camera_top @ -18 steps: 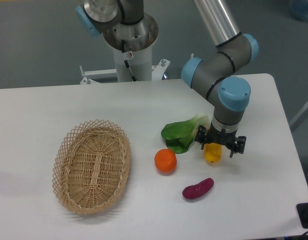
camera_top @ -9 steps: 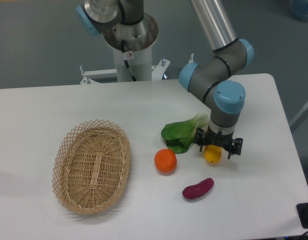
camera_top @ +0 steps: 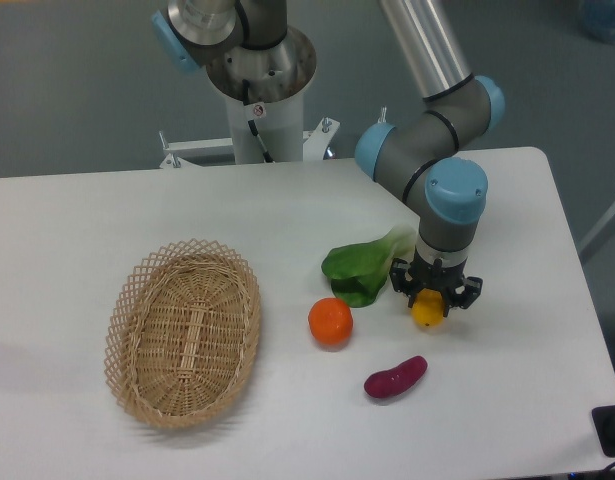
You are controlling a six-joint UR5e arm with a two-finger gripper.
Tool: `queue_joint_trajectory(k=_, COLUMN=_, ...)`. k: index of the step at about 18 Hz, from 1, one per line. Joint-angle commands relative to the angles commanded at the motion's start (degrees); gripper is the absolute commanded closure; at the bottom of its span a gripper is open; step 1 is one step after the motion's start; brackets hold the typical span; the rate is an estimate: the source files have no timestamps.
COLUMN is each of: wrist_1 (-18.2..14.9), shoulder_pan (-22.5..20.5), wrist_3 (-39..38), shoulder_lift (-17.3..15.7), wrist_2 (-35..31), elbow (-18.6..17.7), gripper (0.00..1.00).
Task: Pick up the mango from the table
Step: 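Lift the yellow mango up and carry it toward the orange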
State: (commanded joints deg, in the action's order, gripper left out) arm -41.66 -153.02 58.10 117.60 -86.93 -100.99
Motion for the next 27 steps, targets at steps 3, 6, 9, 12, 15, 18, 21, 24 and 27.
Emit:
queue_joint_trajectory(k=3, wrist_1=0.0, shoulder_pan=-0.3, wrist_3=0.0, shoulder_lift=-2.0, wrist_2=3.1, elbow=0.2, gripper=0.49)
queue_joint_trajectory(k=6, wrist_1=-0.1, shoulder_pan=-0.1, wrist_3=-0.3, shoulder_lift=-4.7, wrist_2=6.8, elbow=0.2, gripper=0.49)
queue_joint_trajectory(k=9, wrist_1=-0.1, shoulder_pan=0.3, wrist_3=-7.6, shoulder_lift=-6.9, wrist_2=13.1, elbow=0.4, gripper=0.49)
queue_joint_trajectory(k=12, wrist_1=-0.1, shoulder_pan=3.5, wrist_3=-12.0, shoulder_lift=-7.2, wrist_2=14.9, elbow=3.2, gripper=0.49)
queue_joint_trajectory(k=15, wrist_1=-0.1, shoulder_pan=6.9, wrist_3=-18.7, shoulder_lift=-7.2, wrist_2=14.9, elbow=6.8, gripper=0.48)
queue_joint_trajectory(k=18, wrist_1=0.0, shoulder_pan=9.7, wrist_3=-19.3, shoulder_lift=-8.7, wrist_2=14.9, elbow=7.1, gripper=0.48)
queue_joint_trajectory(k=21, wrist_1=-0.1, shoulder_pan=12.0, wrist_3=-20.7, shoulder_lift=-11.1, wrist_2=14.9, elbow=6.9, gripper=0.48)
queue_joint_trajectory(k=24, wrist_1=-0.2, shoulder_pan=12.3, wrist_3=-21.8, shoulder_lift=-12.8, wrist_2=14.9, elbow=6.7, gripper=0.48)
queue_joint_trajectory(k=27, wrist_1=-0.2, shoulder_pan=12.3, wrist_3=-25.5, shoulder_lift=-13.7, wrist_2=14.9, elbow=8.3, gripper=0.49)
